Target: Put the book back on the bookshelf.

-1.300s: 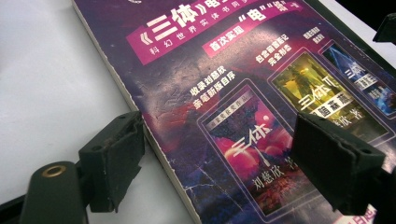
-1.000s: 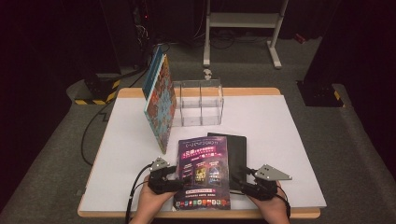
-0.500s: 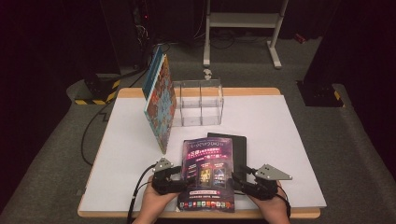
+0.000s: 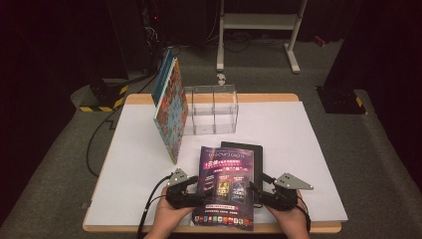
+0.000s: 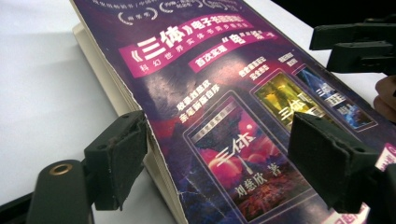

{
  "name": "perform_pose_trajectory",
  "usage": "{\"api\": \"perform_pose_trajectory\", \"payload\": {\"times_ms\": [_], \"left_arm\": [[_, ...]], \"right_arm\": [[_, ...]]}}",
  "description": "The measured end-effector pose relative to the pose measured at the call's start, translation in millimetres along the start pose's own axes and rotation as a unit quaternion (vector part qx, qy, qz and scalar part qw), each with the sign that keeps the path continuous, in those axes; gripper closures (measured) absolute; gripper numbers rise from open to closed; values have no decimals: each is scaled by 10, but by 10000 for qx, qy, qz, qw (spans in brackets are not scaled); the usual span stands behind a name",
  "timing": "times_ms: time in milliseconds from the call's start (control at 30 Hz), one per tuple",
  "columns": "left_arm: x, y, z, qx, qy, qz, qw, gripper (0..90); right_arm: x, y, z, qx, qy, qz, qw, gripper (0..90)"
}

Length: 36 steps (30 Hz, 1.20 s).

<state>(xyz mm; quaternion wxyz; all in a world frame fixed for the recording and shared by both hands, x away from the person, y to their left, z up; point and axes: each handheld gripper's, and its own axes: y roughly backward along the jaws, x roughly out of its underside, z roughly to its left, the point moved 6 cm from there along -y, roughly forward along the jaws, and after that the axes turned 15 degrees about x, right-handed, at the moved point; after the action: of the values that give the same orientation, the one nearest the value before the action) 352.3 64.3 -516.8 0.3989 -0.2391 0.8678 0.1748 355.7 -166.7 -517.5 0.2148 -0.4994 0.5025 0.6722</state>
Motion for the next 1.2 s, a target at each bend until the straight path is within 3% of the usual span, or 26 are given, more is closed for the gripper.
{"api": "perform_pose_trajectory", "payload": {"times_ms": [167,300,400,433,467,500,633,1000,1167,1200], "left_arm": [[-12,-23,-48,49,-73,-78,9999,207],[4,-32,7,-188,-195,-64,9996,204],[12,-14,45,-202,-183,-29,9996,199],[17,-29,55,-158,-17,-105,9998,187],[17,-29,55,-158,-17,-105,9998,178],[22,-41,60,-118,114,-149,9998,167],[24,-46,64,-57,236,-126,9996,167],[47,-119,-68,218,235,-4,9995,180],[56,-132,-158,385,68,29,9992,199],[56,-134,-176,406,38,26,9992,198]], "right_arm": [[4,-11,-35,86,-108,45,9999,404],[0,-7,-31,72,-110,35,9999,402],[0,-3,-28,64,-108,38,9999,403],[3,-1,-28,56,-95,42,9999,403],[4,0,-28,51,-98,41,9999,404],[5,-1,-28,39,-100,45,9999,404],[7,-6,-16,20,-90,54,9999,405],[10,-30,-32,87,-157,91,9998,389],[6,-22,-76,120,-288,79,9995,352],[8,-25,-93,173,-342,94,9992,310]]}}
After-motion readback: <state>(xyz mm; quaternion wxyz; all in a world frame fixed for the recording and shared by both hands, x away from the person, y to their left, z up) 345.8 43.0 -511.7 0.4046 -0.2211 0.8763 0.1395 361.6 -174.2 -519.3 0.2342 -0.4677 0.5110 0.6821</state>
